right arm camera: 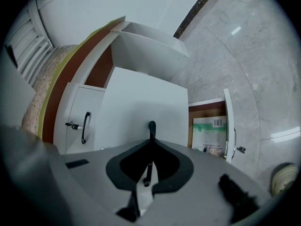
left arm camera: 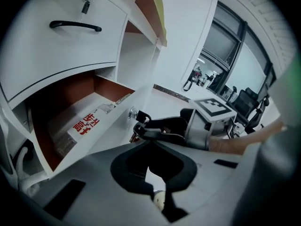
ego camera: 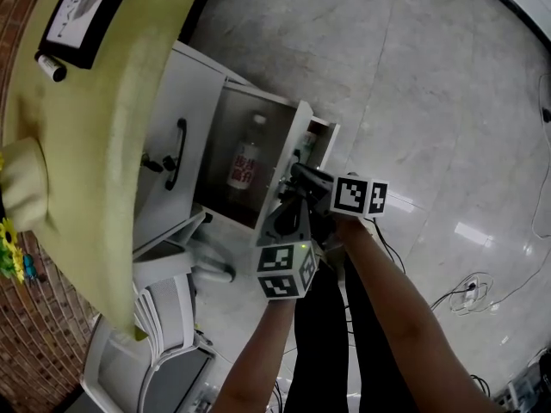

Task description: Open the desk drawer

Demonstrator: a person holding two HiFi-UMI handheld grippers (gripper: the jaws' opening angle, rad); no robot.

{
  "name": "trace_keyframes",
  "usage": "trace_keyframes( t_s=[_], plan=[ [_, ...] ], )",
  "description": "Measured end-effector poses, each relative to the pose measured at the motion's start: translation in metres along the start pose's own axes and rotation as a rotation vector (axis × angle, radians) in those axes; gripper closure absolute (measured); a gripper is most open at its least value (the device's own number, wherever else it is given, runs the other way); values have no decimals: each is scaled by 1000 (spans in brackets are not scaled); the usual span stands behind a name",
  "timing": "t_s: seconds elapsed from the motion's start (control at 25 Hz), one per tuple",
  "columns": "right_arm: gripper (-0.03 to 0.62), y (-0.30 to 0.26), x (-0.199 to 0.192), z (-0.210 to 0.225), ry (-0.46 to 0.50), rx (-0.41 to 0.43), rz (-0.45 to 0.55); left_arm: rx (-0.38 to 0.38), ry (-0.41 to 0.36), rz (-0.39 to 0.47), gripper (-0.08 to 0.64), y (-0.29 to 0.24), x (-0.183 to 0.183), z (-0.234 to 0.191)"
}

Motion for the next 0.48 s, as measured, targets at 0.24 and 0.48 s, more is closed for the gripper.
trace_keyframes(
  t_s=[0.24,0.48],
  plan=[
    [569,28,0,10,3,-34,10,-48,-4,-13,551,2,-3,30],
    [565,28,2,22,114,-179,-52,-57,10,-35,551,2,-10,34]
  ],
)
Point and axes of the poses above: the fingertips, and each gripper's own axes: y backward along the fingers, z to its right, x out of its top, the point moved 3 cm from there along y, backward along the fingers, and after that the axes turned 11 degrees about -y, right-handed, at the moved point
